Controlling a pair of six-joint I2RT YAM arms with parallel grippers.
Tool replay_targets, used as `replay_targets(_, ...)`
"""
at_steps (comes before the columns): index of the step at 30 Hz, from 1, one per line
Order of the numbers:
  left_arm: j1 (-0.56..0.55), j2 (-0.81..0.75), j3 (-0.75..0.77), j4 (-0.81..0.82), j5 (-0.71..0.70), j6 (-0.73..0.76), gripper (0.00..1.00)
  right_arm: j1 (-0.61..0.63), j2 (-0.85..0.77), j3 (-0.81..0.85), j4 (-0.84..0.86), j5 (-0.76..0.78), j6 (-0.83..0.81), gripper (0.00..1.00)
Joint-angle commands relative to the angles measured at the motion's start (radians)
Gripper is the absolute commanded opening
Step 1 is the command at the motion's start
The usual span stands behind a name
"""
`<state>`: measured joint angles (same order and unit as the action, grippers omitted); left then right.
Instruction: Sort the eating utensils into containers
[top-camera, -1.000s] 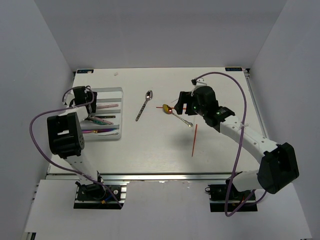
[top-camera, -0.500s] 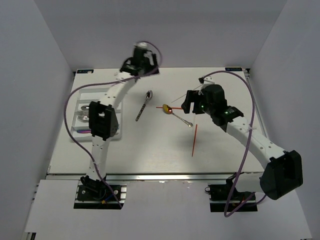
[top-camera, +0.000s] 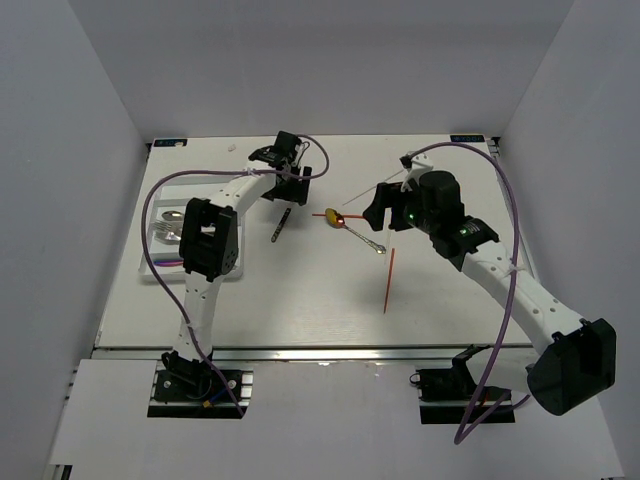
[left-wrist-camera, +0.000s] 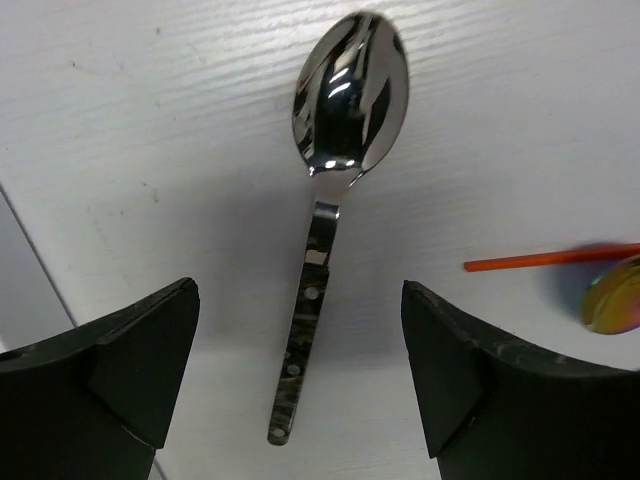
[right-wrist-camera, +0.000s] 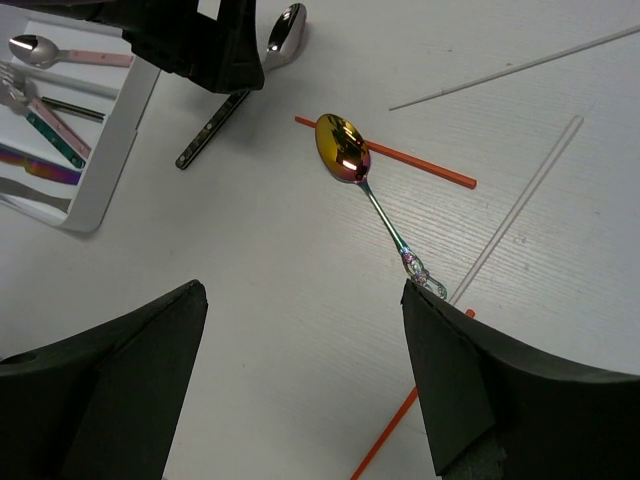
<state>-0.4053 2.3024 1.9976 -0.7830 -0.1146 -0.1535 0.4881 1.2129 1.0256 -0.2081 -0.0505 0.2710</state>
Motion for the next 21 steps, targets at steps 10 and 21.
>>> replay_targets(10,-0.012,-0.100,-0.169,0.030,0.033,0.043,0.68,0.000,-0.004,-0.004,0.027,-0.051,-0.021,0.84)
replay_targets(21,0.003,-0.072,-0.155,0.022,0.067,-0.038,0.01,0.000,-0.049,-0.010,0.024,-0.045,-0.019,0.84)
